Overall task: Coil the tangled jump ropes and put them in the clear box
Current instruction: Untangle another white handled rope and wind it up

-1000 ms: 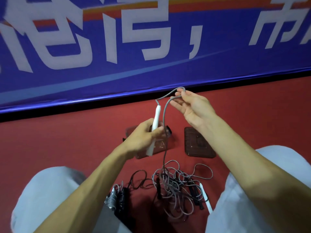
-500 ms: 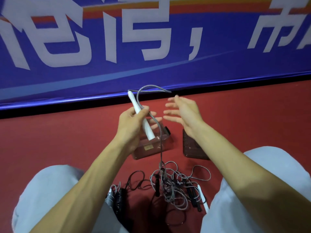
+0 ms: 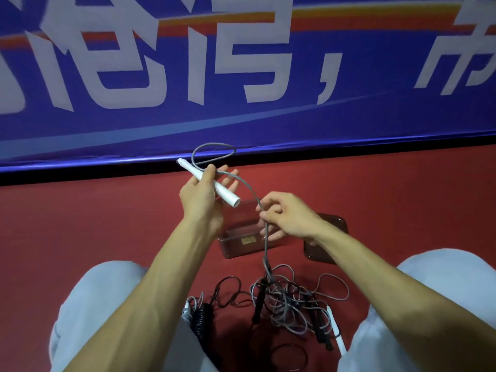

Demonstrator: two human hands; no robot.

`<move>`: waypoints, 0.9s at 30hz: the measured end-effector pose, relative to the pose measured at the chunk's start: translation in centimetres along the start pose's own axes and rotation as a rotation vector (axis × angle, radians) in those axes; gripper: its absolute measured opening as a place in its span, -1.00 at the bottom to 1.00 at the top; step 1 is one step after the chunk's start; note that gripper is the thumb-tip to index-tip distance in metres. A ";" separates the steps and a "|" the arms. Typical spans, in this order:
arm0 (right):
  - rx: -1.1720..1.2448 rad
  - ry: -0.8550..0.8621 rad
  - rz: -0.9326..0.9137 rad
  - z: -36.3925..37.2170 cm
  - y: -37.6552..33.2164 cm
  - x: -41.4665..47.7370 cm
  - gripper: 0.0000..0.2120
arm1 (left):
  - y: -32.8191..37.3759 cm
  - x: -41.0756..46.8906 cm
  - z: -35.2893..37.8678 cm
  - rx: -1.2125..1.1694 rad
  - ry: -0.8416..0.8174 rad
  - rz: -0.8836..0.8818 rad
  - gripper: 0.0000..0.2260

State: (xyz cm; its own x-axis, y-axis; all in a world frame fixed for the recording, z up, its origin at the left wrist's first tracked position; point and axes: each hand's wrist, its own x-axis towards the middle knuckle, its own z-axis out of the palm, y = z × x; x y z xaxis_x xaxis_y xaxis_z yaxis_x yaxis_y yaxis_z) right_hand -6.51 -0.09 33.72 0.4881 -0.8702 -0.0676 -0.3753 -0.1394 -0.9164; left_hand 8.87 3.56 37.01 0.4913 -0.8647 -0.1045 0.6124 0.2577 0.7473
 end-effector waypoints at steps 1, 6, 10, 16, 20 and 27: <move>0.026 0.065 -0.016 0.0 -0.2 0.1 -0.84 | -0.2 0.1 -0.2 0.063 0.002 0.011 -0.91; 0.226 0.292 -0.131 -1.2 -1.9 0.0 -0.88 | -1.7 -0.2 -0.7 0.527 -0.192 -0.008 -0.91; 0.468 0.422 -0.171 -2.7 -3.3 -0.5 -0.96 | -2.5 -1.1 -0.6 0.808 -0.442 0.082 -0.95; 0.670 0.511 -0.141 -4.4 -3.9 -0.9 -0.89 | -4.2 -2.1 -0.6 0.982 -0.670 0.001 -0.96; 0.825 0.620 -0.100 -5.4 -3.5 -0.9 -0.96 | -4.4 -1.4 -1.0 1.054 -0.638 -0.003 -0.97; 0.961 0.508 -0.082 -5.6 -3.3 -1.0 -0.93 | -4.5 -1.3 -1.1 0.996 -0.545 0.035 -0.93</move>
State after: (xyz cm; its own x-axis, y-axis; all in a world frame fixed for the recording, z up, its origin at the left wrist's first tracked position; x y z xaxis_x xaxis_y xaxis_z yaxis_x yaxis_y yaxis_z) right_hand -10.13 -1.42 39.03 0.0177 -0.9996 -0.0234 0.5240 0.0292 -0.8512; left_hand 6.14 3.97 33.04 0.0141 -0.9989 0.0443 -0.2808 0.0385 0.9590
